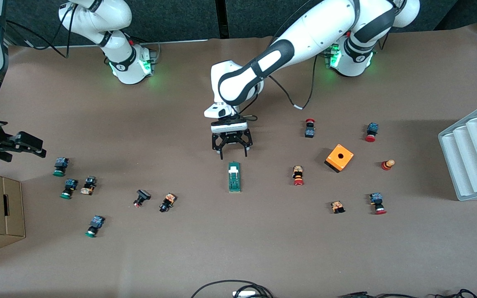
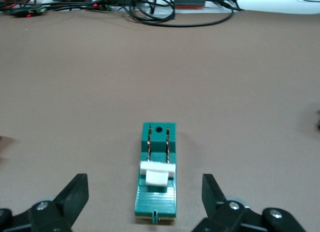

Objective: Close load switch with both arms
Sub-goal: 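Lower the left gripper and grasp the green switch body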

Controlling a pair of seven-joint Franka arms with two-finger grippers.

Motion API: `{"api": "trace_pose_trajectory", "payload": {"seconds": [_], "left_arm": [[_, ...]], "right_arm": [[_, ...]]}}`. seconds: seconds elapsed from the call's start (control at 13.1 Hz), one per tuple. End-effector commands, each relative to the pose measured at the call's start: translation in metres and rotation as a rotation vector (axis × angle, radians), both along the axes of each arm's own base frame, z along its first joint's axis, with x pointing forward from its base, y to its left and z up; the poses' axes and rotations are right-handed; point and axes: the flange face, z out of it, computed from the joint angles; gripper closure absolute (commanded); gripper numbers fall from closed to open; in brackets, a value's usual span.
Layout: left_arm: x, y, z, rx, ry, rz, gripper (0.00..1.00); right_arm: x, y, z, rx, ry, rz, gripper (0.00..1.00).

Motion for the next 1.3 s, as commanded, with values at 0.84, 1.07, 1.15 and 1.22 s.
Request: {"api": "trace_pose_trajectory", "payload": {"seconds": [0.84, 1.07, 1.15, 1.22], "left_arm": [[-0.02, 0.006, -0.105, -0.035, -0.288, -0.022, 0.03], [-0.024, 0.005, -0.107, -0.036, -0.286, -0.028, 0.05], [-0.025, 0.005, -0.107, -0.045, -0.287, -0.024, 0.05], [-0.032, 0.001, -0.108, -0.06, -0.286, -0.027, 0.05]], "right_arm": [[-0.001, -0.008, 0.002, 0.014, -0.001, -0.018, 0.0], [0.002, -0.006, -0.004, 0.015, 0.01, -0.02, 0.0], [0.004, -0.004, -0.008, 0.016, 0.016, -0.017, 0.0], [0.007, -0.001, -0.015, 0.015, 0.025, -0.013, 0.0]]}}
